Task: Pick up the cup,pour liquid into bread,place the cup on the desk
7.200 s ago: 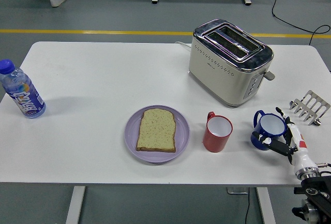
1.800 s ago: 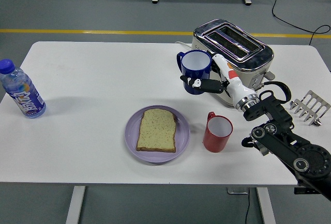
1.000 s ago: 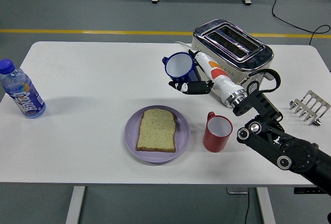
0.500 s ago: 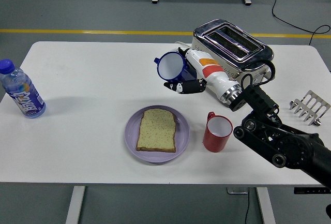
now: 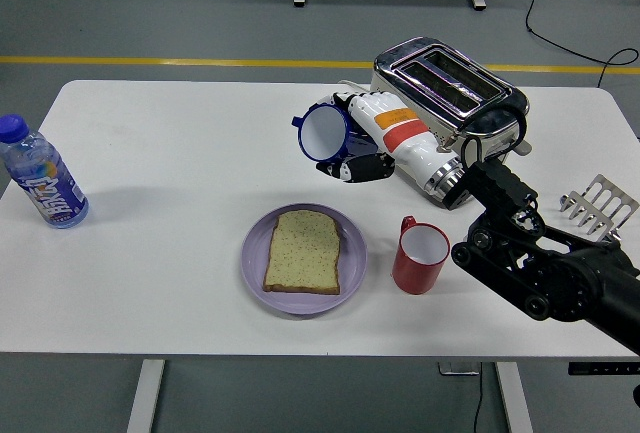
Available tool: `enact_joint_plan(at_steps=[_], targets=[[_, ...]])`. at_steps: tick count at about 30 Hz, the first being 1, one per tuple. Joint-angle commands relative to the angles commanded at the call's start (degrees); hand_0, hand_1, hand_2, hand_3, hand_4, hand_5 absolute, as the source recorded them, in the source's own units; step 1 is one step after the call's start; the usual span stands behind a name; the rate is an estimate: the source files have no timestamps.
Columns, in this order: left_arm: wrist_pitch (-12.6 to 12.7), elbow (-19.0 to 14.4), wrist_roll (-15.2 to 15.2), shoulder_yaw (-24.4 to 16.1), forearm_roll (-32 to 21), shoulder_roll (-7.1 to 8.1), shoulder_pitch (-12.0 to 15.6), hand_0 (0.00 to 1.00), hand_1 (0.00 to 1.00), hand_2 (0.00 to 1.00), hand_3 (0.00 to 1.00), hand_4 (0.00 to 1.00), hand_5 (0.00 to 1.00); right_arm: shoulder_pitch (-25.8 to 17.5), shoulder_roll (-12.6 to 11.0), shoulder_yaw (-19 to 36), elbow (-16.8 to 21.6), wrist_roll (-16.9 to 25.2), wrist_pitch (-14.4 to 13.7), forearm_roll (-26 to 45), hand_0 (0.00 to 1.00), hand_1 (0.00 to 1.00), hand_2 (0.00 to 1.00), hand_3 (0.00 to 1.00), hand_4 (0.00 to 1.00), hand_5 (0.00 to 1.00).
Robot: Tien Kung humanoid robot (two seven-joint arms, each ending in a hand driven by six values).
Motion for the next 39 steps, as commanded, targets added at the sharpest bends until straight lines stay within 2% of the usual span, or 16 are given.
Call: enact_joint_plan(at_steps=[8, 19, 27, 39], targets=[[0.1, 0.0, 0.1, -0.2, 0.4, -0.03, 0.0, 0.69, 0.756, 0.773, 0.611, 0.396, 0.998, 1.3, -0.9, -0.6, -1.1, 0.7, -1.7, -4.1, 0.357, 0.351, 0.503, 0.538, 0.721, 0.002], [0.3, 0.0, 0.4, -1.0, 1.5, -0.11, 0.1, 0.69, 0.756, 0.773, 0.611, 0.396, 0.998, 3.0, -3.0, -2.4, -2.1, 2.5, -2.4, -7.1, 0.385, 0.362, 0.504, 0.538, 0.716, 0.002], [0.3, 0.0, 0.5, -1.1, 1.7, -0.14, 0.1, 0.69, 0.756, 0.773, 0.611, 0.396, 0.998, 5.5, -4.7, -6.4, -1.7, 3.6, -5.1, -10.8, 0.395, 0.365, 0.506, 0.538, 0.704, 0.002], [0.2, 0.0, 0.4, -0.7, 1.0, -0.28, 0.2, 0.69, 0.756, 0.773, 0.611, 0.396, 0.998, 9.8, -6.3, -13.8, 1.3, 1.8, -7.2, -13.1, 0.414, 0.371, 0.507, 0.538, 0.695, 0.002]])
